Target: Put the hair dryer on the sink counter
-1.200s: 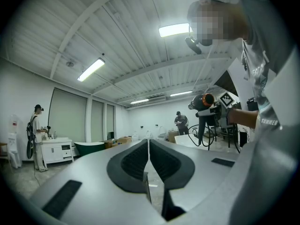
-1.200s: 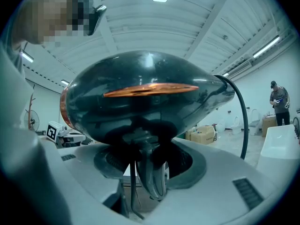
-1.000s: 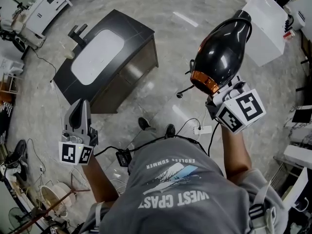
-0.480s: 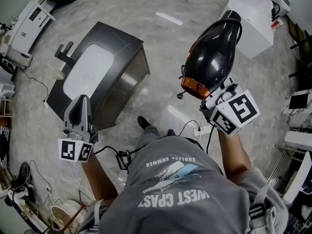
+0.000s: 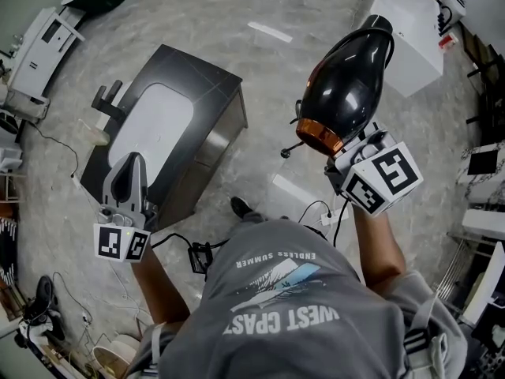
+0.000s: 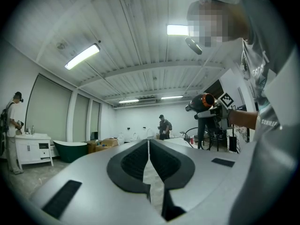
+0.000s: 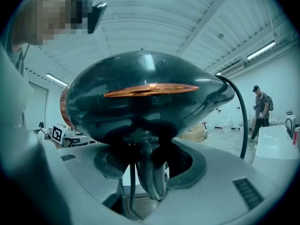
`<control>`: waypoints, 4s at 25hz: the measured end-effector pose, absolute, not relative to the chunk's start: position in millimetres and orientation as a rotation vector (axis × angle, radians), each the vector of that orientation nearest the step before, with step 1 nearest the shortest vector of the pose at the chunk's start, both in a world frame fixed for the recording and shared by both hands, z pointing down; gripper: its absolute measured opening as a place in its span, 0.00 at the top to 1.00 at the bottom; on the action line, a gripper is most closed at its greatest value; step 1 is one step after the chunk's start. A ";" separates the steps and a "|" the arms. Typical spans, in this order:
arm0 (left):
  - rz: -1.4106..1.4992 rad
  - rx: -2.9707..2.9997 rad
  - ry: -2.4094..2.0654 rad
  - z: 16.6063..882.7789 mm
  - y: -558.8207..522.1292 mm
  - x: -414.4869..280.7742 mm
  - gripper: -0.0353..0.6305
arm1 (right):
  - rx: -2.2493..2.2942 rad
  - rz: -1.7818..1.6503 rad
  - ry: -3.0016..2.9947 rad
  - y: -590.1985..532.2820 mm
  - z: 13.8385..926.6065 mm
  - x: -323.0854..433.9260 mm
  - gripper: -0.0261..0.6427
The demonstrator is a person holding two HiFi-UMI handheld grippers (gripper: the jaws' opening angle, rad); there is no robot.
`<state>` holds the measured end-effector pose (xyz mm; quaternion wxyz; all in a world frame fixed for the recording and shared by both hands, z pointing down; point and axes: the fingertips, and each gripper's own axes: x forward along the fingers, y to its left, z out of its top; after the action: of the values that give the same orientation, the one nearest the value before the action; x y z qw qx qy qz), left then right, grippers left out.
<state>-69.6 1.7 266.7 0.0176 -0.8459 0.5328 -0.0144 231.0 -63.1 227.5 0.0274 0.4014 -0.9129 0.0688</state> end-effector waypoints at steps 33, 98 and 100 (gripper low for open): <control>0.061 -2.463 1.918 280.1 -48.2 -217.0 0.91 | 1.066 0.037 -2.874 -200.7 195.3 79.4 0.63; -0.111 -2.002 2.639 339.4 -108.3 -266.7 0.91 | 0.390 0.458 -2.628 -447.6 464.4 -158.9 0.63; -0.114 -1.998 2.650 342.2 -110.4 -269.9 0.91 | 0.388 0.484 -2.616 -452.4 475.5 -166.8 0.63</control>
<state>-269.9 -110.4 342.2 -0.0893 -0.5992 0.7949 -0.0343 -166.8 -452.4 475.5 0.2246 0.1405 -0.9482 0.1755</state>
